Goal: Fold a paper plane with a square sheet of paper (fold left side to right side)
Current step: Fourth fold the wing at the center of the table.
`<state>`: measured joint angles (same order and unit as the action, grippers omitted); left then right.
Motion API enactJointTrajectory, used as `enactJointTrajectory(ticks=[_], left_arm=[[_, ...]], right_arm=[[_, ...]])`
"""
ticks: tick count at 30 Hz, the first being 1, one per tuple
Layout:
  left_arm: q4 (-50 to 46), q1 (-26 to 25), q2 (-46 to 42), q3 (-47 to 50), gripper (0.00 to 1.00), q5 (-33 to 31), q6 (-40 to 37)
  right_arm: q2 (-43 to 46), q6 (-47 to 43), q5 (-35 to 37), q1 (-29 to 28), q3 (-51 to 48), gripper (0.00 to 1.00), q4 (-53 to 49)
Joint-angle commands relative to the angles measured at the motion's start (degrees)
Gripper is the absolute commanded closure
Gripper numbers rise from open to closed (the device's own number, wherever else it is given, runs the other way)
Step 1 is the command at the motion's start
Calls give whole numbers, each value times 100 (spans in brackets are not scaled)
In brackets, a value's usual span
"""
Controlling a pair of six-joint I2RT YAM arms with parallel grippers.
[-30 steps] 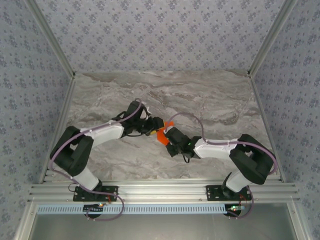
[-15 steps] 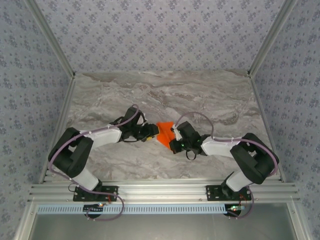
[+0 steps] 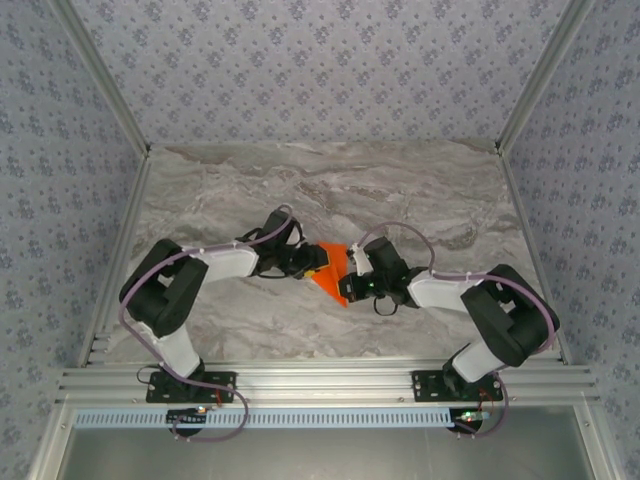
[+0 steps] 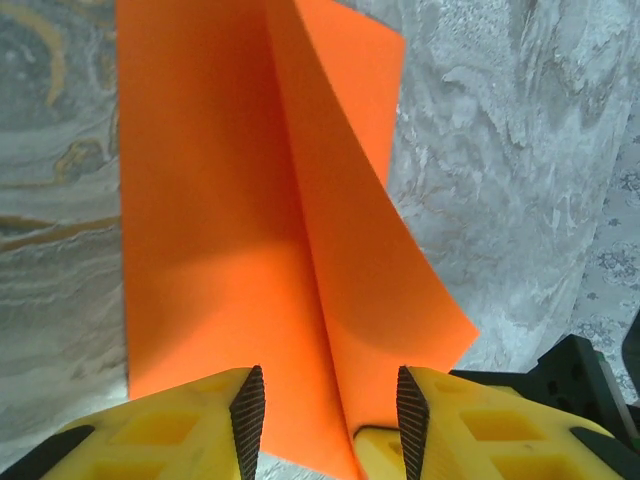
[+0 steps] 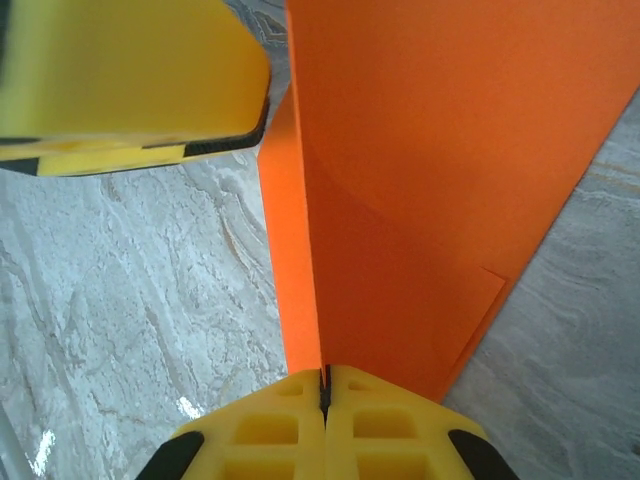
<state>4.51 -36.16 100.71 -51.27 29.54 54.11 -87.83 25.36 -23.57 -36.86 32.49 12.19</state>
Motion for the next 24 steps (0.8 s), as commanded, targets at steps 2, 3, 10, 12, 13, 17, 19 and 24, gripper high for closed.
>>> enactJointTrajectory(ticks=[2, 3, 10, 12, 13, 17, 19, 24], left_arm=[[132, -69, 261, -219, 58, 191, 30], [146, -76, 297, -243, 58, 203, 30], [174, -94, 561, -367, 59, 210, 39], [143, -93, 611, -375, 59, 175, 31], [121, -98, 633, -361, 59, 145, 30], [49, -96, 713, -357, 59, 74, 21], [19, -99, 740, -342, 59, 39, 9], [-56, -101, 759, -321, 59, -33, -5]], right_arm=[[-193, 180, -262, 65, -94, 94, 194], [-216, 201, -278, 66, -101, 94, 212], [-360, 342, -382, 147, -160, 93, 384], [-399, 398, -446, 186, -172, 92, 430], [-412, 426, -483, 204, -192, 92, 467], [-391, 475, -583, 257, -193, 88, 514], [-359, 495, -640, 289, -165, 85, 483], [-107, 612, -819, 474, -125, 71, 454]])
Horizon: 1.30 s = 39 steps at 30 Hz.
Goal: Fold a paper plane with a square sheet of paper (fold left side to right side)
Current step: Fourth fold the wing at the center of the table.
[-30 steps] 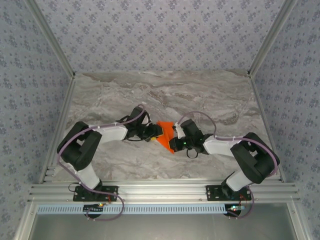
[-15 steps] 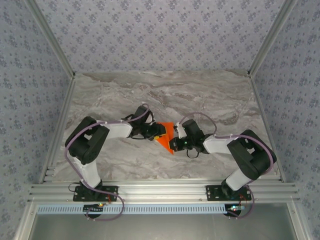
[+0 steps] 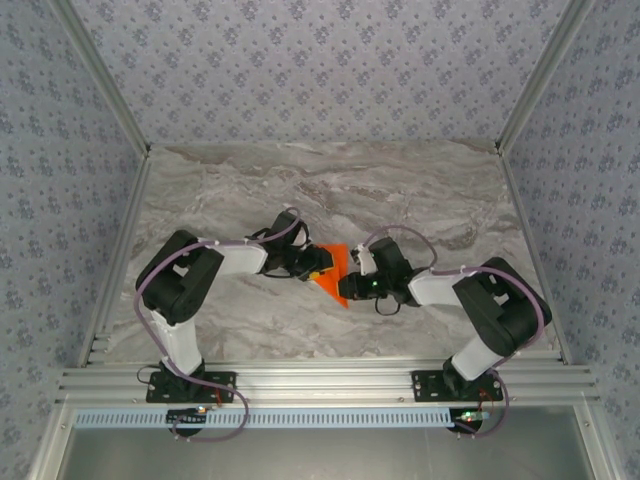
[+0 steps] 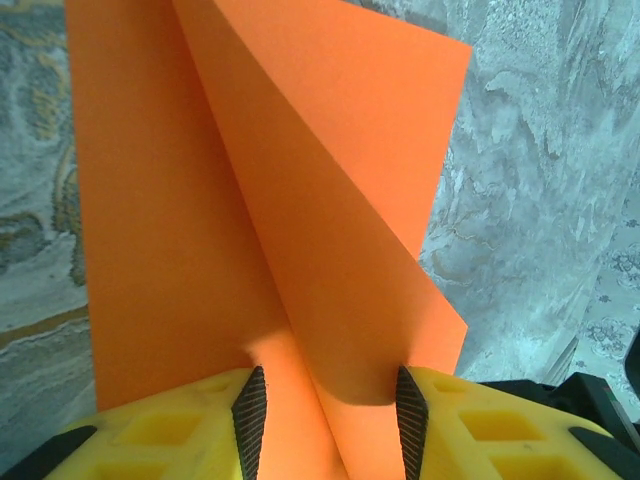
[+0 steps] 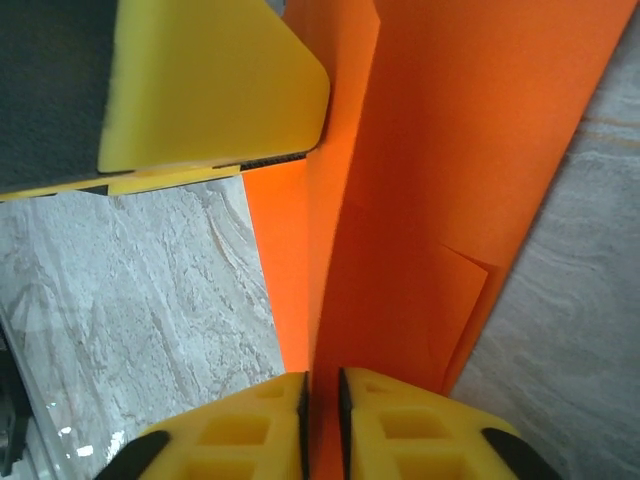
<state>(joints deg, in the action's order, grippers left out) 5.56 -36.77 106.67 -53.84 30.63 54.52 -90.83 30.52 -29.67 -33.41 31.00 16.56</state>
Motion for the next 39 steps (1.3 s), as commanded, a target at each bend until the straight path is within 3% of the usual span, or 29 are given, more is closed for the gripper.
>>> enactJointTrajectory(ticks=[1, 6, 20, 23, 31, 39], left_arm=[[-161, -34, 169, -64, 59, -145, -54], [-153, -35, 155, -56, 59, -151, -47], [-133, -35, 127, -48, 59, -136, -38], [-126, -33, 134, -52, 59, -128, -40], [-131, -36, 122, -47, 59, -119, -38], [-134, -36, 130, -56, 59, -110, -38]], right_arm=[[239, 119, -258, 182, 28, 69, 22], [307, 345, -617, 531, 97, 62, 151], [-562, 837, -1024, 704, 581, 65, 620], [-703, 850, -1049, 688, 672, 68, 621], [-794, 604, -825, 712, 745, 91, 217], [-800, 253, -410, 756, 828, 95, -323]])
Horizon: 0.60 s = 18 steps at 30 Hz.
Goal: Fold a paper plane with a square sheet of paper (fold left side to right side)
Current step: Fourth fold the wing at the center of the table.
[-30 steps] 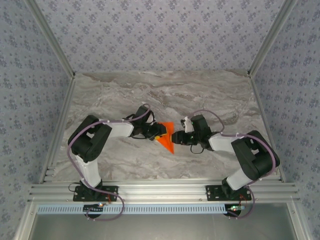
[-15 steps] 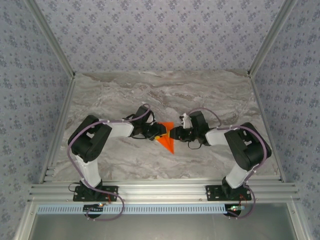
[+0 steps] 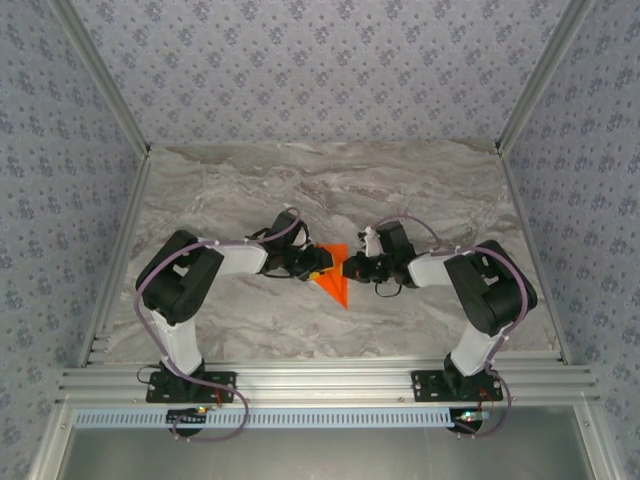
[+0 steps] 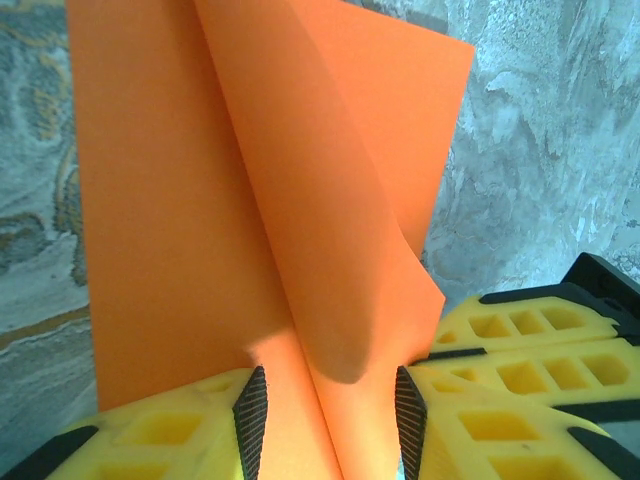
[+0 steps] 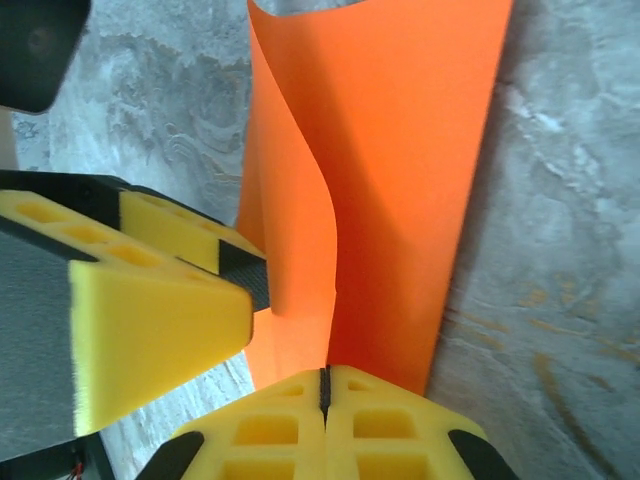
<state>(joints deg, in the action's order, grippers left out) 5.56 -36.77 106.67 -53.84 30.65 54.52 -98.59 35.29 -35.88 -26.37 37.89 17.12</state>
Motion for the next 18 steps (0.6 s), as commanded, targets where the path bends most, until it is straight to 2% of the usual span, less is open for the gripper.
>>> enactJointTrajectory(ticks=[1, 18], left_arm=[[-134, -36, 134, -55, 59, -108, -39], [-130, -40, 143, -30, 59, -91, -47]], right_arm=[[-39, -238, 238, 58, 140, 95, -397], [-248, -511, 478, 73, 306, 96, -801]])
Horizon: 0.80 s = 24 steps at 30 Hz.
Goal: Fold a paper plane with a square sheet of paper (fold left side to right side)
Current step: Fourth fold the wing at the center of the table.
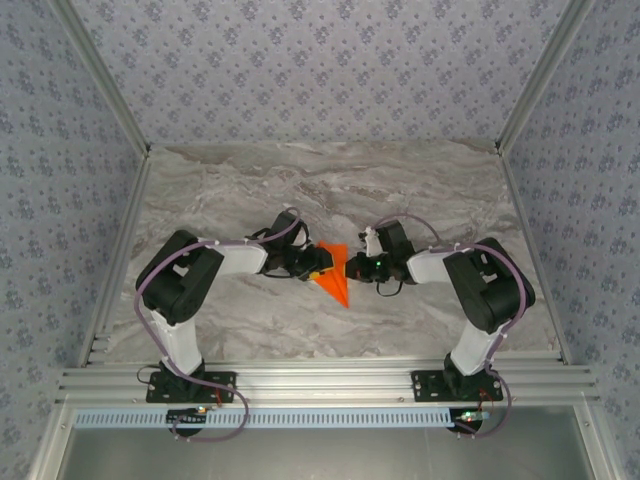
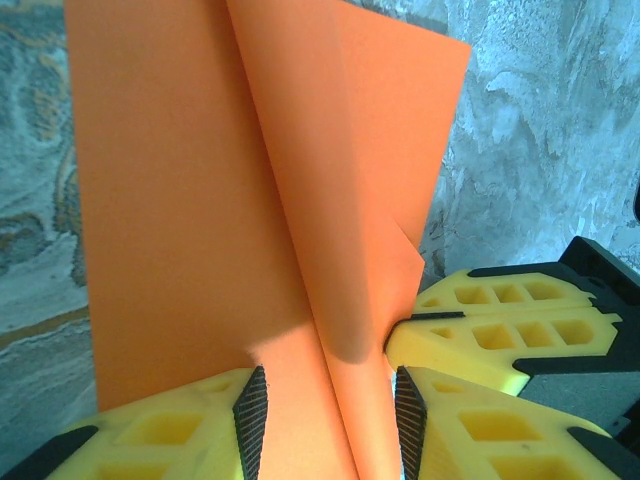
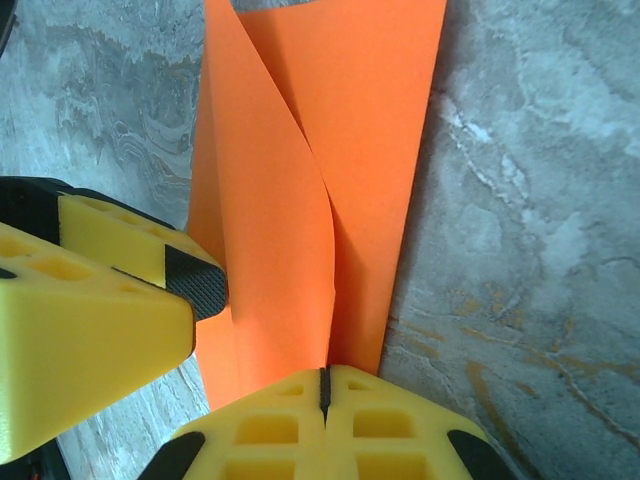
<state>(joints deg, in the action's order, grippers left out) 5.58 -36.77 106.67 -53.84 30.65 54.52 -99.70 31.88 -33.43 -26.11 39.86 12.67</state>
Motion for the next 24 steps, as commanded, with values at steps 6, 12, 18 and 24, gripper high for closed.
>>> enactJointTrajectory(ticks=[6, 12, 18, 24], left_arm=[[-137, -38, 133, -21, 59, -106, -47], [-132, -40, 143, 7, 59, -121, -48], [-128, -33, 149, 8, 59, -130, -47], [-104, -39, 165, 14, 59, -120, -38]], right_arm=[[-19, -208, 304, 51, 29, 96, -483], [47, -281, 375, 46, 41, 96, -633], [125, -205, 165, 37, -3, 96, -428], [222, -201, 198, 19, 52, 96, -465]])
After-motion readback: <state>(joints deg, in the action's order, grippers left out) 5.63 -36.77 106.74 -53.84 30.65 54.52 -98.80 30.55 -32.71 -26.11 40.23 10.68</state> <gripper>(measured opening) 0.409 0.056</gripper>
